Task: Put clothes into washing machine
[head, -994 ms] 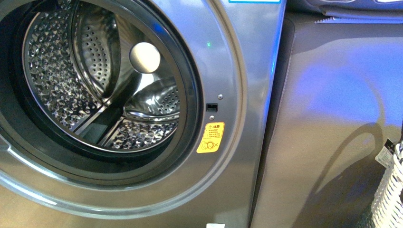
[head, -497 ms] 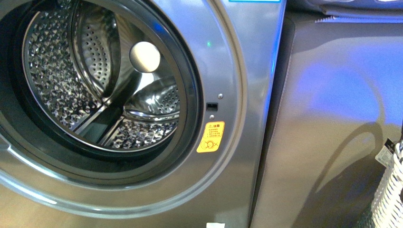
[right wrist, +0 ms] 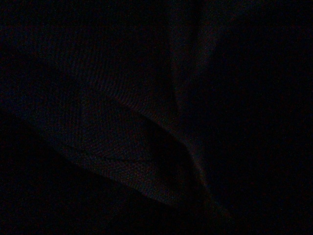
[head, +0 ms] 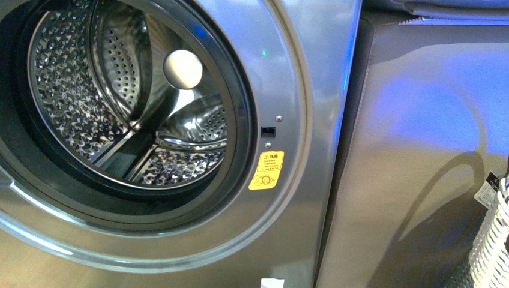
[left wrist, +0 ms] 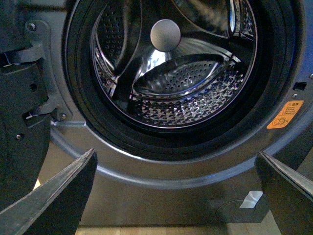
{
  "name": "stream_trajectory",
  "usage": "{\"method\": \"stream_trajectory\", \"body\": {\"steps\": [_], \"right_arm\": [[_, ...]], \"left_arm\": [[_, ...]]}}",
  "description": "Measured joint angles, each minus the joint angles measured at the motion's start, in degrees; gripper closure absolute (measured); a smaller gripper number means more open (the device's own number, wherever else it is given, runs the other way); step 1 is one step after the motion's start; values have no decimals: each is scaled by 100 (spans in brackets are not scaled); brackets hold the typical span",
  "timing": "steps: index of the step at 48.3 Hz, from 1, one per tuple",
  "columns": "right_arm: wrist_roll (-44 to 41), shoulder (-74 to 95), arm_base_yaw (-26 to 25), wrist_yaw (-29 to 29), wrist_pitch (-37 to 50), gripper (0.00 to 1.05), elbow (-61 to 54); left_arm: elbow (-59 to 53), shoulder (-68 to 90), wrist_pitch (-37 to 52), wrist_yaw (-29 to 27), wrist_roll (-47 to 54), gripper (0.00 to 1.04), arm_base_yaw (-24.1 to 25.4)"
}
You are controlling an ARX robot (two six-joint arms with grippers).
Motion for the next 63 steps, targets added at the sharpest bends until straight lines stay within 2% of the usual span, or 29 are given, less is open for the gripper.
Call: {"method": "stream_trajectory", "body": {"steps": [7,15,26,39,52,59,63], "right_arm": [[101,-590,-2,61,96,101,-269],[195,-1473,55,-22,264,101,-715],[785,-3285,245,-638,203,101,-1698],[1370,-6417,450,-1128,-549,101,-2378],[1827,-9261,706,-1587,-2319,101,-1611],[1888,-9724,874,-1622,-2951,101,-743],[1891,-9871,1075,-1589,-3491,101,160]], "left_arm": [[0,0,0,0,2,7,0],[0,0,0,0,0,7,0],[0,0,0,0,2,7,0],[0,0,0,0,2,7,0],[0,0,0,0,2,7,0],[0,0,0,0,0,7,0],[0,0,0,0,2,7,0]]}}
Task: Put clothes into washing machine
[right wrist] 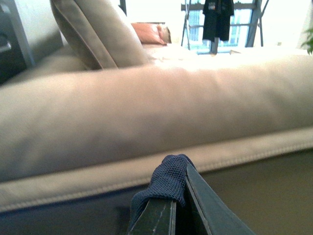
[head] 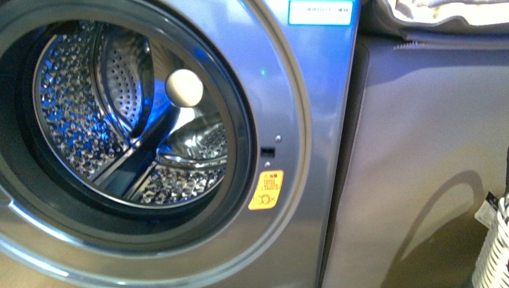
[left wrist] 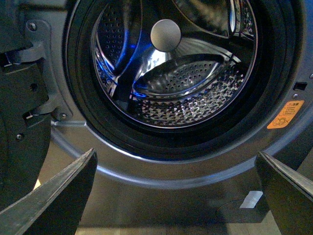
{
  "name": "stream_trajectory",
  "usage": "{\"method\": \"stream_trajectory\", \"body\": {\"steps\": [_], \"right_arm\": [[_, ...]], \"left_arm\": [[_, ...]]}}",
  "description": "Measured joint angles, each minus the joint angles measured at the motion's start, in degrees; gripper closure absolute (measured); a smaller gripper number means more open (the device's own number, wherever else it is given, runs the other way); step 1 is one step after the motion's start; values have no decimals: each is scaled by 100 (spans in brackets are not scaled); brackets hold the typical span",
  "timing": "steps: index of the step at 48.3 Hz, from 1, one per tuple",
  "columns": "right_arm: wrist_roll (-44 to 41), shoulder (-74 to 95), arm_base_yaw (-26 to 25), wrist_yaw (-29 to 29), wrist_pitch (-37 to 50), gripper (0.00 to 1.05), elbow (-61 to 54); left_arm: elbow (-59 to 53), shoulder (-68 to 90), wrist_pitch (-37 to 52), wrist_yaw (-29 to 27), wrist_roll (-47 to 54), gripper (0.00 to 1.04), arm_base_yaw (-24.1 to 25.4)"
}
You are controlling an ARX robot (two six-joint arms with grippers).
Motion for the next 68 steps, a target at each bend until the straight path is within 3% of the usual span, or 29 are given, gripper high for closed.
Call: {"method": "stream_trajectory", "body": {"steps": [7,13,22,29,36,44,68], "right_arm": [[79,26,551,-142,-1023,101,1624],[258,162,1388,-168,-1851,101,2973],[9,361,3178,686,-2647,101,4404],[-424,457,4579,1410,-2820,101,4765],[-634,651,5532,1784,-2828,101,4830],[-675,914,6035,1799,-2782,101,4817],[-511,1729,6655,1716,-2981,101,5617]], "left_arm": [[0,0,0,0,0,7,0],[0,0,0,2,0,7,0],[0,0,0,0,-2,7,0],[0,0,0,0,-2,7,0],[0,0,0,0,0,7,0],[0,0,0,0,0,7,0],[0,0,0,0,-2,7,0]]}}
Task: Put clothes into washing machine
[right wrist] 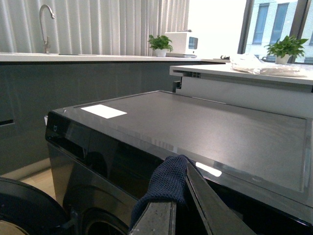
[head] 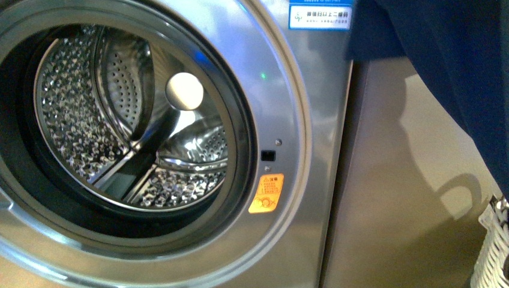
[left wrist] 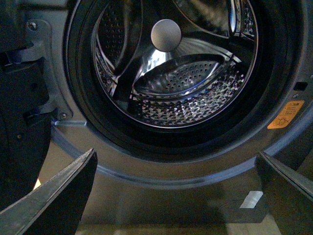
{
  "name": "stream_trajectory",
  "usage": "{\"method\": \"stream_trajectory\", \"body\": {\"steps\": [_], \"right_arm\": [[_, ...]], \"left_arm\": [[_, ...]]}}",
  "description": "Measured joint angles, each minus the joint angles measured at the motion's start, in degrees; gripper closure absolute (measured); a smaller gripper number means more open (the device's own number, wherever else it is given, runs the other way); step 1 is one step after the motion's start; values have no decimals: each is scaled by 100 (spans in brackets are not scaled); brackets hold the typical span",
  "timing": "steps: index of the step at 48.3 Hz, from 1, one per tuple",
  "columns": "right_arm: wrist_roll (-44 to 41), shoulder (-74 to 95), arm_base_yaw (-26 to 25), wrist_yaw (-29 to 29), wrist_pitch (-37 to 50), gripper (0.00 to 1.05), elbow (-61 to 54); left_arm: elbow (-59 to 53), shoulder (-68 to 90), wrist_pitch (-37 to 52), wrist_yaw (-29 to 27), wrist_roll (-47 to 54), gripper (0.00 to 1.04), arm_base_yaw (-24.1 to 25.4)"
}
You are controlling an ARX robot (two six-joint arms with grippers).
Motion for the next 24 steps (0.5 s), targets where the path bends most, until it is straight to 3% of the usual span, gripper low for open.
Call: {"method": "stream_trajectory", "body": {"steps": [13,19,24], "right_arm": [[109,-164,-162,-289,-42,101,-413],[223,90,-221,-197,767,101,-859],[319,402,-334,-201,811,101,-1110]], "left_arm": [[0,0,0,0,2,7,0],[0,0,0,4,2,7,0],[0,0,0,2,2,7,0]]}}
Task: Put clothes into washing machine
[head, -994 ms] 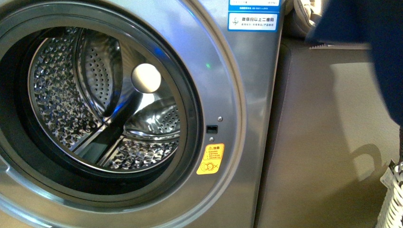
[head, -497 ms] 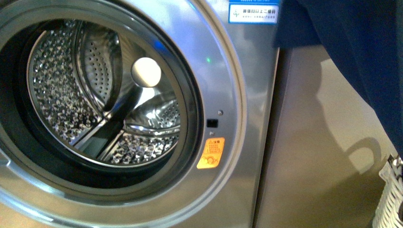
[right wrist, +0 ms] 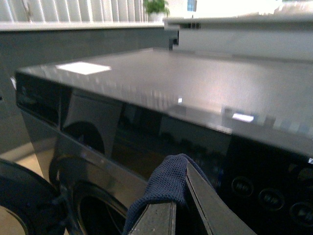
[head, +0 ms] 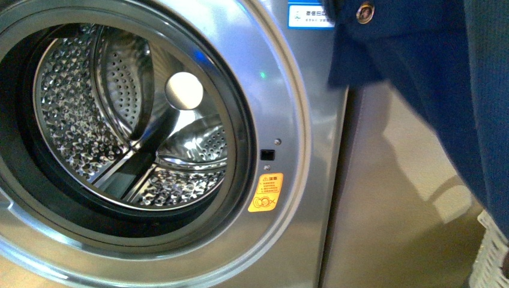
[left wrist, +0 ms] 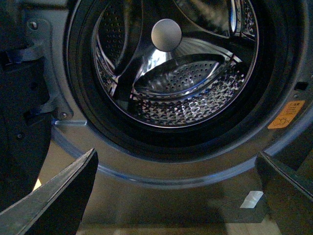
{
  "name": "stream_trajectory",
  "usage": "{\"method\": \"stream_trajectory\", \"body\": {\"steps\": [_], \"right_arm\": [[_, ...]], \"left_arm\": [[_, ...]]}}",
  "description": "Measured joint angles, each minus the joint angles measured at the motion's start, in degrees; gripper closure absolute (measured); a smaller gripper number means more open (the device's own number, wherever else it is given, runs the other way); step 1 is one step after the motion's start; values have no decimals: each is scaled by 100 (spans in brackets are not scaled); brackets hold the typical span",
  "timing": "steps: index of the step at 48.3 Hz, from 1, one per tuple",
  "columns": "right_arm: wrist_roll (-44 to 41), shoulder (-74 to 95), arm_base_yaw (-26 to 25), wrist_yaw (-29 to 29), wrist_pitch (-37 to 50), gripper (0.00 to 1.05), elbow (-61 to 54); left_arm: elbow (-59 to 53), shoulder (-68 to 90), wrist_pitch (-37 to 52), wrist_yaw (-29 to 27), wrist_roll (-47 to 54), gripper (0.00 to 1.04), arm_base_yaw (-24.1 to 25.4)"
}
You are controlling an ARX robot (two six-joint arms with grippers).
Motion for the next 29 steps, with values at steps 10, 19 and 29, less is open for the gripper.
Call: {"method": "stream_trajectory", "body": {"steps": [10,19,29], "right_arm": [[205,175,-129,13,-59,101,-186],[343,79,-98,13,-70,101,-149],[337,79,66,7,-83,101,-151]], "left_arm": [[0,0,0,-2,-2,7,0],[0,0,0,-2,0,7,0],[0,0,0,-2,0,7,0]]}}
